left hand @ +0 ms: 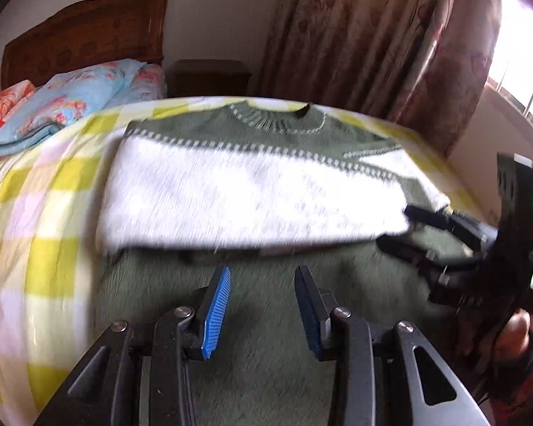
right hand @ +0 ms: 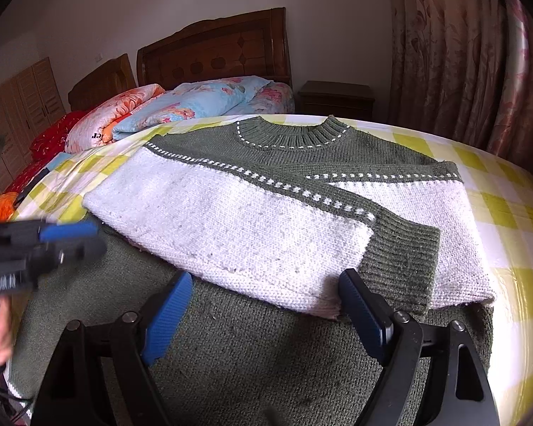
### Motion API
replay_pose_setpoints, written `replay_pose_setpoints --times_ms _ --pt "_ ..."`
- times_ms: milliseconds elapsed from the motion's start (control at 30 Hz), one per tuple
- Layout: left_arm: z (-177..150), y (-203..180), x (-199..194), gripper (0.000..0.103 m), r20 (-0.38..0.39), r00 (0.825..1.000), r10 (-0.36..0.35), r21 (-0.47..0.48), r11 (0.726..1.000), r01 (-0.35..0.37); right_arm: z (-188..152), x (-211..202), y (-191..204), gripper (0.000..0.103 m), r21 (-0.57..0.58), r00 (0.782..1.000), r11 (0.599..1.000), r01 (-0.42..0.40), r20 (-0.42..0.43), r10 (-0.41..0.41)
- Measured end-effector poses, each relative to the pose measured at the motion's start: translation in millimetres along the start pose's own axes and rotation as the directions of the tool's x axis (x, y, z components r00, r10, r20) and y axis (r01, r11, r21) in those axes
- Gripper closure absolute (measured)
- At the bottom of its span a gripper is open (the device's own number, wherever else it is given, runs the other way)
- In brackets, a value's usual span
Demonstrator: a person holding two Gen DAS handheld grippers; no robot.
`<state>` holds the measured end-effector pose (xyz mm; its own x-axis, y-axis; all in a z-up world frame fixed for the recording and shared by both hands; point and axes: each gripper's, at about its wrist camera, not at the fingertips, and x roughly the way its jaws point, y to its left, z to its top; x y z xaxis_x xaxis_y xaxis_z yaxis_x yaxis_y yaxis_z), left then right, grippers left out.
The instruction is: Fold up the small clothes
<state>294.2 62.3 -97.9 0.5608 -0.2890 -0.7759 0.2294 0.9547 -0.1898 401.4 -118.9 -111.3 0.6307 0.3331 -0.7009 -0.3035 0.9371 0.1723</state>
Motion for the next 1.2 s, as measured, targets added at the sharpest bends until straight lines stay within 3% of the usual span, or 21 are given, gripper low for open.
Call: replay_pose_setpoints --times_ms 67,167,233,300,367,400,500,600,700,733,767,833,900,1000,1033,1100,1133,1200 --pt "-10.5 10.1 3.4 0.065 -0.023 1.0 0.009 -0.048 0.999 -0.01 -0.6 -3.2 -0.7 0.0 0.007 1.0 1.0 -0.01 0.009 0.01" --pt "-16.1 17.4 3.5 0.065 -0.007 1.0 -0.015 -0.044 0.999 0.014 -7.4 -13.4 0.0 0.0 0.034 1.0 0.999 -0.005 0.003 0.005" --pt "-18.1 14.5 3.3 0.065 -0.007 1.0 -0.01 -0.001 1.0 0.01 -17.1 -7.1 7.7 0.0 -0.007 0.993 0.998 0.064 -0.098 -0.064" --pt "-21.9 9.4 3.2 0.065 -0.013 1.0 0.017 0.033 0.999 -0.016 -28.0 -6.5 22.0 0.0 -0.141 0.978 0.982 0.126 -0.146 -0.147" --pt "-26.9 3.8 0.0 0.065 -0.045 0.996 0.076 0.084 0.994 -0.072 -33.8 -13.3 12.7 0.0 -0.105 0.967 0.992 0.068 -0.239 -0.091" --pt "-31.1 0.4 -3.1 0.064 -0.059 0.992 0.114 0.122 0.987 -0.106 -39.2 -19.2 10.5 0.0 -0.142 0.961 0.988 0.063 -0.259 -0.099" --pt "-46.9 11.7 -17.2 0.062 -0.073 0.99 0.124 0.113 0.987 -0.115 -60.1 -42.5 -10.0 0.0 -0.143 0.958 0.988 0.054 -0.273 -0.092" --pt "-63.4 28.1 -34.9 0.062 -0.059 0.99 0.125 0.092 0.989 -0.119 -78.7 -68.3 -34.0 0.0 -0.064 0.962 0.996 0.057 -0.263 -0.072" --pt "-73.1 36.8 -48.2 0.062 -0.064 0.984 0.165 0.072 0.984 -0.16 -89.4 -80.8 -32.2 0.0 -0.104 0.946 0.986 0.127 -0.288 -0.152" --pt "-73.5 37.4 -51.3 0.064 -0.08 0.98 0.18 0.053 0.983 -0.176 -88.5 -83.9 -29.9 0.0 -0.094 0.937 0.982 0.165 -0.296 -0.185" --pt "-72.7 34.9 -54.6 0.07 -0.091 0.977 0.193 0.034 0.981 -0.191 -85.8 -88.6 -25.3 0.0 -0.08 0.942 0.983 0.164 -0.283 -0.18" --pt "-67.7 16.4 -65.1 0.071 -0.058 0.982 0.178 0.019 0.984 -0.177 -77.9 -99.4 -10.8 0.0 -0.05 0.975 0.998 0.046 -0.215 -0.056" --pt "-60.9 -10.6 -70.2 0.071 -0.009 0.997 0.075 0.052 0.996 -0.074 -70.0 -97.1 8.5 0.0 -0.075 0.983 0.997 -0.028 -0.185 0.014" --pt "-56.6 -51.5 -60.2 0.069 -0.005 1.0 -0.003 0.117 0.993 0.004 -73.3 -69.4 39.8 0.0 -0.21 0.971 0.977 -0.018 -0.237 -0.034" --pt "-58.9 -61.3 -47.4 0.069 -0.041 0.999 0.004 0.145 0.989 0.002 -80.0 -58.6 43.3 0.0 -0.233 0.961 0.972 -0.017 -0.272 -0.048" --pt "-73.4 -64.5 -26.6 0.07 -0.112 0.994 0.021 0.179 0.984 0.0 -88.6 -63.1 35.4 0.0 -0.225 0.97 0.973 -0.044 -0.244 -0.012" --pt "-82.2 -65.4 -28.2 0.068 -0.066 0.997 0.032 0.221 0.975 -0.017 -92.2 -68.2 31.8 0.0 -0.243 0.968 0.968 -0.061 -0.25 -0.001" --pt "-97.1 -59.1 -28.3 0.067 -0.079 0.997 0.023 0.261 0.965 -0.002 -102.3 -80.9 23.3 0.0 -0.275 0.95 0.957 -0.096 -0.312 0.006"
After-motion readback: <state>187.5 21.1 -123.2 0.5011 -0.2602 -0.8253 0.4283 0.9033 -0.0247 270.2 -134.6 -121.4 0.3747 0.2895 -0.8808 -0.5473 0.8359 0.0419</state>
